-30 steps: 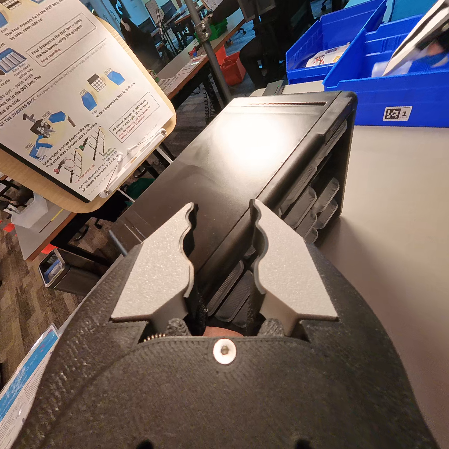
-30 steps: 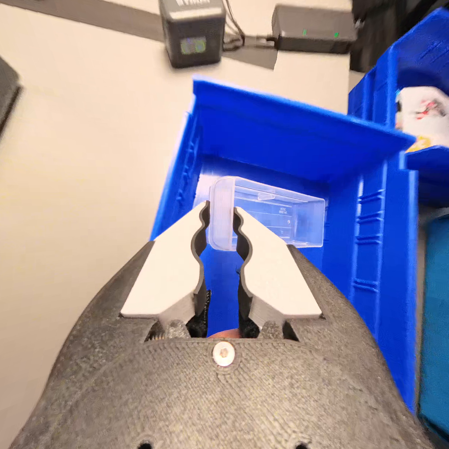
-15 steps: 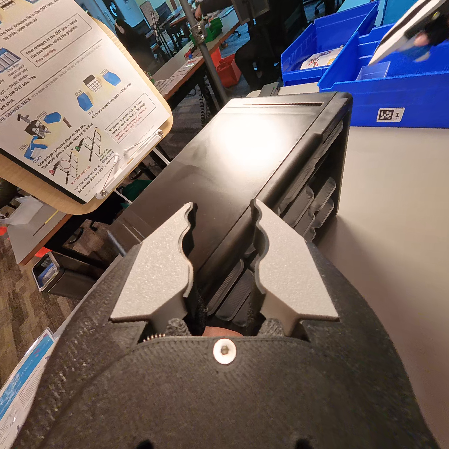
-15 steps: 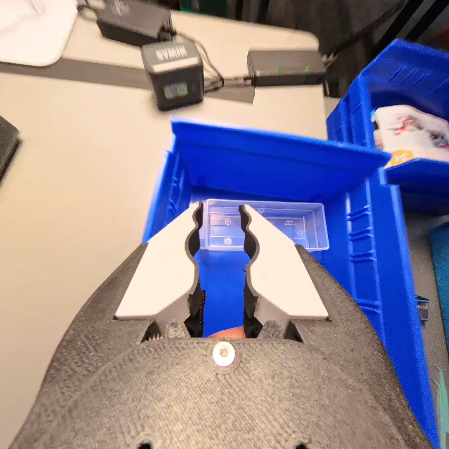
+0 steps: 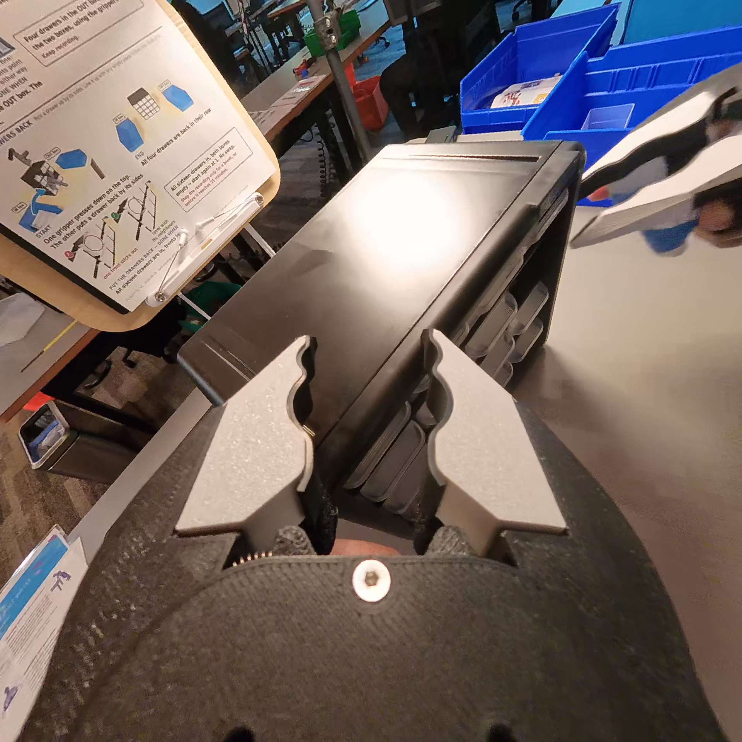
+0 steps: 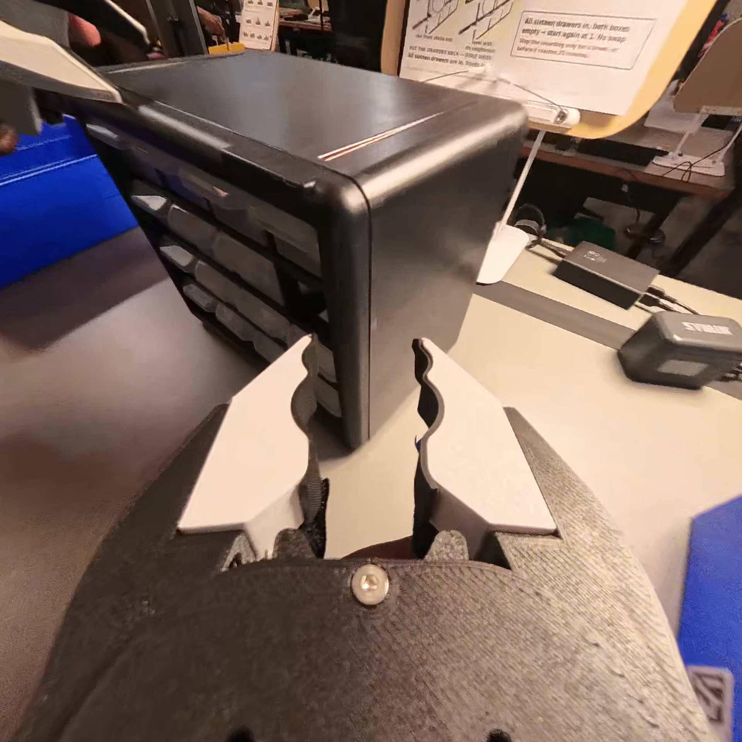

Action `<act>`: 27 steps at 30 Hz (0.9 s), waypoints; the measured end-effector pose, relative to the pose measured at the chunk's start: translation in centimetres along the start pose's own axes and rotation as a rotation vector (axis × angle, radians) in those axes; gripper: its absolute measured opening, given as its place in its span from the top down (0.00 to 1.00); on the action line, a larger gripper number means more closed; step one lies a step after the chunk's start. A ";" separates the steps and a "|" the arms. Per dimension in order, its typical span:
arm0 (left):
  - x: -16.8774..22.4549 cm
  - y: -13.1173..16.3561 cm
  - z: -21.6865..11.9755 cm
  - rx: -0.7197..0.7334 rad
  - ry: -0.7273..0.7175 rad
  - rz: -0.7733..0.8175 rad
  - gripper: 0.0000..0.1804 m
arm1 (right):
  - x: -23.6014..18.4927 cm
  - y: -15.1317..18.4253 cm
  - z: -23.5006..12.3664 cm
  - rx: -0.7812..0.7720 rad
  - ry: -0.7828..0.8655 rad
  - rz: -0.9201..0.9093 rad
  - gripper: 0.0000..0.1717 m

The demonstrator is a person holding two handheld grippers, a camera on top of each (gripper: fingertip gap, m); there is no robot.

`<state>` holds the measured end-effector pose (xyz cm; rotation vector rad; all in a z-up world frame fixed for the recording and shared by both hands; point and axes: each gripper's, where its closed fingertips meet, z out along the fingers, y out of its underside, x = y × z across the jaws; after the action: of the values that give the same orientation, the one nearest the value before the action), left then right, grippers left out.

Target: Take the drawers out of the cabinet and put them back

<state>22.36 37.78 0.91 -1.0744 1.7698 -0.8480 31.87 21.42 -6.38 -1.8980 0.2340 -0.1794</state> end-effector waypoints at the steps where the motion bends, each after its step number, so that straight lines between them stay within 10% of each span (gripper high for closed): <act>1: 0.0 0.0 0.0 -0.003 0.000 0.002 0.70 | 0.0 -0.1 1.0 0.002 0.002 0.010 0.72; 14: -0.3 0.4 0.1 -0.013 0.011 0.000 0.71 | 0.4 -0.4 2.7 0.051 0.031 0.100 0.81; 27: 0.0 -0.1 0.4 0.004 -0.024 0.083 0.75 | -7.9 -0.2 6.5 0.187 -0.187 0.537 0.79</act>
<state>22.78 37.71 0.87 -0.9972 1.7794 -0.7846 25.83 29.38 -8.46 -1.5925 0.5666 0.3265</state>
